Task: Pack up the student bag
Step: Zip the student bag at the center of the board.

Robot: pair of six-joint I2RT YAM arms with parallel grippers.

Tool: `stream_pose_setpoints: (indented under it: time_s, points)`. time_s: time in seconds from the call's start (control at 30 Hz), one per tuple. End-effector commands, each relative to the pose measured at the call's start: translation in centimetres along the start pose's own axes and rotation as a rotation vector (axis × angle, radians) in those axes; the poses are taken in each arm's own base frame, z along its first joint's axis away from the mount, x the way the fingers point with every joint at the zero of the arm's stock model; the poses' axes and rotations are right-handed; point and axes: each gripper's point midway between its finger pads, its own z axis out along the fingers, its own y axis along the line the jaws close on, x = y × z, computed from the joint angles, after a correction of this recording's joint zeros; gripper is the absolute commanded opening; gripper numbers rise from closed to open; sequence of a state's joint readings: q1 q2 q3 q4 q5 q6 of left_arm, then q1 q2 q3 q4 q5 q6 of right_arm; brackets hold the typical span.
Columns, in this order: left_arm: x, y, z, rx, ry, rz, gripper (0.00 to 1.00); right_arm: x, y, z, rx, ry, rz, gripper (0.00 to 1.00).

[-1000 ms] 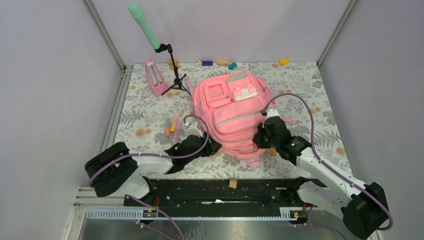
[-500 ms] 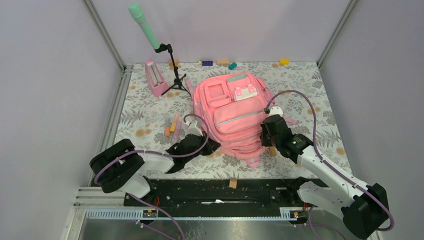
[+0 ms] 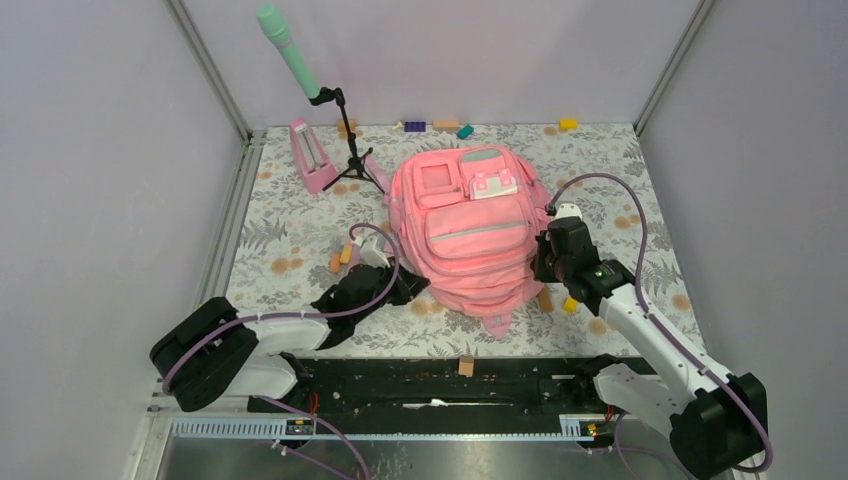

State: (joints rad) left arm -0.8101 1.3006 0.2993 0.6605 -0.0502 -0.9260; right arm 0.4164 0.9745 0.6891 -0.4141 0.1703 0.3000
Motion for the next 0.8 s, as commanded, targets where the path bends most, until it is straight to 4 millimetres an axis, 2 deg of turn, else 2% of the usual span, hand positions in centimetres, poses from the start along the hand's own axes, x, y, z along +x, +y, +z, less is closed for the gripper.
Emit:
stream_pose_setpoints:
  time_s: [0.0,0.23,0.53,0.63,0.77]
  points:
    - [-2.7,4.5,-0.6,-0.162,-0.102,0.071,0.0,-3.7,-4.3,0.0,0.186,-0.096,0.004,0.0]
    - [-3.8,5.9,-1.1,-0.191,-0.116,0.073,0.0,-5.6,-5.4,1.7,0.223,-0.12,-0.083,0.0]
    - [-4.7,7.1,-1.5,-0.237,-0.111,0.094,0.0,-8.3,-5.0,4.1,0.198,-0.176,-0.24,0.0]
    - [-4.9,6.9,-1.6,-0.224,-0.113,0.092,0.0,-9.3,-4.3,4.7,0.151,-0.189,-0.302,0.0]
    - [-5.4,5.1,-1.3,-0.15,-0.102,0.123,0.0,-10.4,-3.5,5.5,0.112,-0.186,-0.387,0.0]
